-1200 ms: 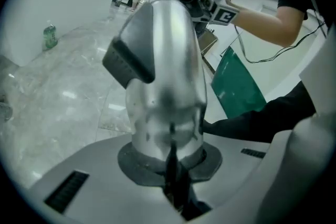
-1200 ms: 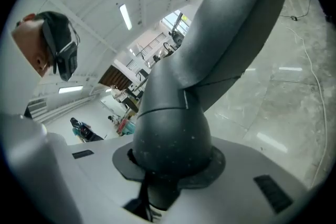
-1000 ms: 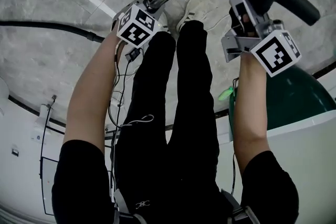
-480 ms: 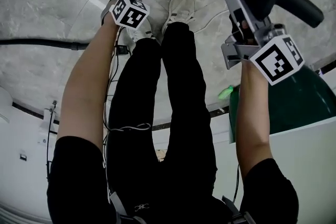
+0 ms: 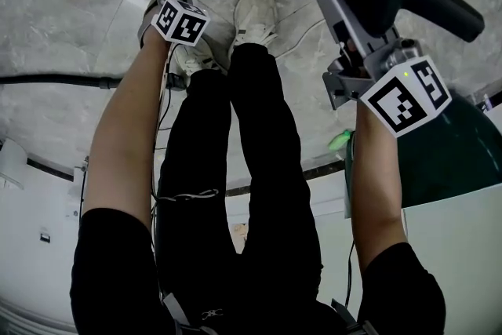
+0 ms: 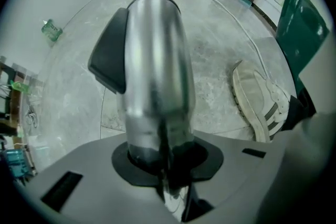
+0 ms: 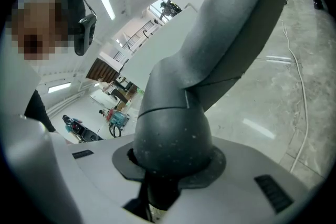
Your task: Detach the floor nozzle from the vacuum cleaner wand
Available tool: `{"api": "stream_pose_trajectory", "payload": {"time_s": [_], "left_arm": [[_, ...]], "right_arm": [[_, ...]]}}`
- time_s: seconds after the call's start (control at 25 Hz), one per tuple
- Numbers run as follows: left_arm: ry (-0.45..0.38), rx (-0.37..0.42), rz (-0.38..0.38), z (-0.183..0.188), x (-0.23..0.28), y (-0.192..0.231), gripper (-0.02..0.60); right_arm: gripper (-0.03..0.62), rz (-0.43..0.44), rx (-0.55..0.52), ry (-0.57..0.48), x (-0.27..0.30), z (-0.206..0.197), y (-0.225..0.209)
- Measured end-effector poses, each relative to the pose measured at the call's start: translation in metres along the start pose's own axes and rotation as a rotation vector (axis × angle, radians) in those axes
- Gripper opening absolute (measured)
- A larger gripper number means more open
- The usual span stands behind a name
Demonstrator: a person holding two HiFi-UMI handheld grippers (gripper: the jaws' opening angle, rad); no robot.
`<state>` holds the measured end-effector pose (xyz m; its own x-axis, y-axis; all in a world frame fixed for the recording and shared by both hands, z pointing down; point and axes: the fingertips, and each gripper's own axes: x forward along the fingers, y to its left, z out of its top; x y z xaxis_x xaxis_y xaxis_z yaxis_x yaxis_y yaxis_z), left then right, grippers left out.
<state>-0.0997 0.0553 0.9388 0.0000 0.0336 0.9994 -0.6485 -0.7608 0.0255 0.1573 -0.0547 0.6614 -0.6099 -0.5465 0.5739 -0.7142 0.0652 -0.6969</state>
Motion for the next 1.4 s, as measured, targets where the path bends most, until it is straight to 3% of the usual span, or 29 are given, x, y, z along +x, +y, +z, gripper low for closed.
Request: {"api": "stream_pose_trajectory", "payload": {"time_s": [0.2, 0.44, 0.52, 0.6, 0.68, 0.76, 0.92, 1.12, 1.4], "left_arm": [[0.014, 0.066, 0.017, -0.004, 0.007, -0.006, 0.181], [-0.002, 0.064, 0.054, 0.001, 0.002, -0.002, 0.186], [-0.017, 0.013, 0.086, 0.002, -0.014, 0.007, 0.186], [-0.034, -0.091, 0.105, 0.000, -0.041, 0.017, 0.176], [-0.085, -0.228, 0.088, 0.007, -0.071, 0.025, 0.009], [-0.172, -0.352, 0.031, 0.023, -0.104, 0.030, 0.009], [-0.365, -0.496, -0.035, 0.052, -0.205, 0.048, 0.009], [-0.616, -0.575, -0.004, 0.068, -0.392, 0.099, 0.009], [-0.771, -0.610, 0.030, 0.031, -0.621, 0.100, 0.009]], "right_arm": [[0.126, -0.006, -0.008, -0.002, -0.001, -0.002, -0.008], [0.126, -0.015, -0.004, -0.012, -0.001, -0.001, -0.009], [0.126, -0.021, -0.009, -0.028, -0.003, 0.004, 0.001], [0.126, -0.025, -0.024, -0.047, -0.009, 0.010, 0.018], [0.126, -0.015, -0.034, -0.077, -0.013, 0.017, 0.036], [0.126, -0.014, -0.058, -0.094, -0.015, 0.024, 0.052], [0.126, -0.035, -0.122, -0.117, -0.030, 0.042, 0.099], [0.126, -0.033, -0.192, -0.209, -0.074, 0.098, 0.212], [0.126, -0.015, -0.269, -0.262, -0.157, 0.137, 0.386]]}}
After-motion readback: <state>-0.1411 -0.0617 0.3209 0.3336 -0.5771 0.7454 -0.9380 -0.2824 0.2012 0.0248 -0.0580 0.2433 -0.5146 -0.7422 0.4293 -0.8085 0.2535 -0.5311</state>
